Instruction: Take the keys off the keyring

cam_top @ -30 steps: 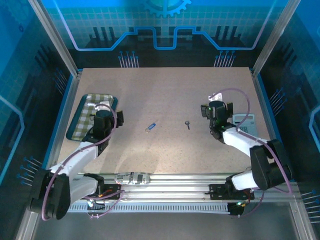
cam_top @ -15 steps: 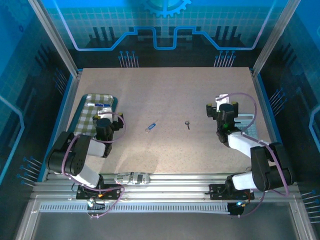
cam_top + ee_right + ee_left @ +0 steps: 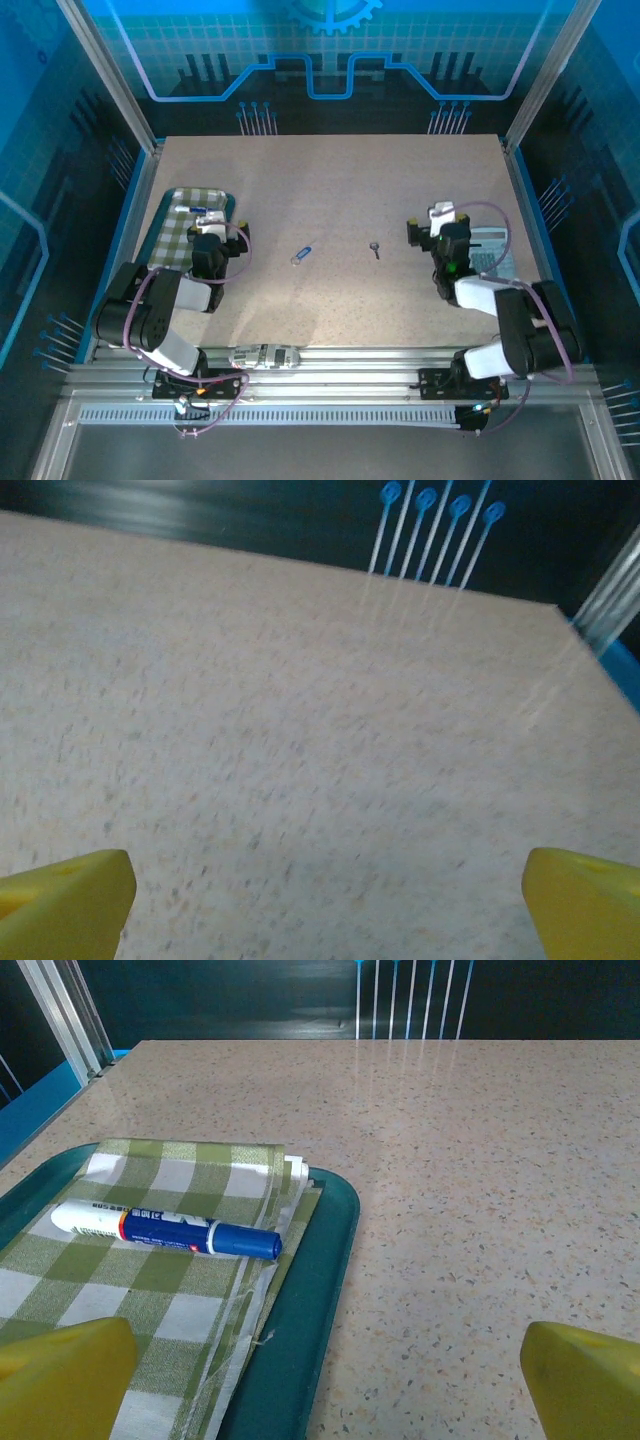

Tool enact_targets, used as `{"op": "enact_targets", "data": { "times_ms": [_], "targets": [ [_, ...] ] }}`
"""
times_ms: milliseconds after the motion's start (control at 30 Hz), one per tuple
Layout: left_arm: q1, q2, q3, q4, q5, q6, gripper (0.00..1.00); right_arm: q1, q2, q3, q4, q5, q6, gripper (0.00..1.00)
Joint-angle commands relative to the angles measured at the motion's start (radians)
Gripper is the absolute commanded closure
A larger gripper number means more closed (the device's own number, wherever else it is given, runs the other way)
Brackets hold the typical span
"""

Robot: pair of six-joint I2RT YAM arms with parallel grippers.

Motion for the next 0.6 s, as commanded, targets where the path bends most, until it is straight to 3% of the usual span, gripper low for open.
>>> {"op": "enact_targets", "data": {
  "times_ms": [0, 67, 133, 567],
  "targets": [
    [0.01, 0.002, 0.018, 0.002, 0.013, -0.004, 0.01, -0.033, 0.049, -0.074, 0.228, -0.123, 0.003, 0.0],
    [0.01, 0.002, 0.023, -0.007, 0.007, -0.008, 0.01, -0.066, 0.045, -0.02, 0.119, -0.182, 0.016, 0.0],
    [0.01, 0.002, 0.025, -0.01, 0.003, -0.009, 0.0, -0.043, 0.051, 0.034, 0.026, -0.081, 0.029, 0.0],
    [0.01, 0.002, 0.022, -0.004, 0.002, -0.007, 0.01, -0.048, 0.058, 0.027, 0.052, -0.086, 0.028, 0.0]
  ]
}}
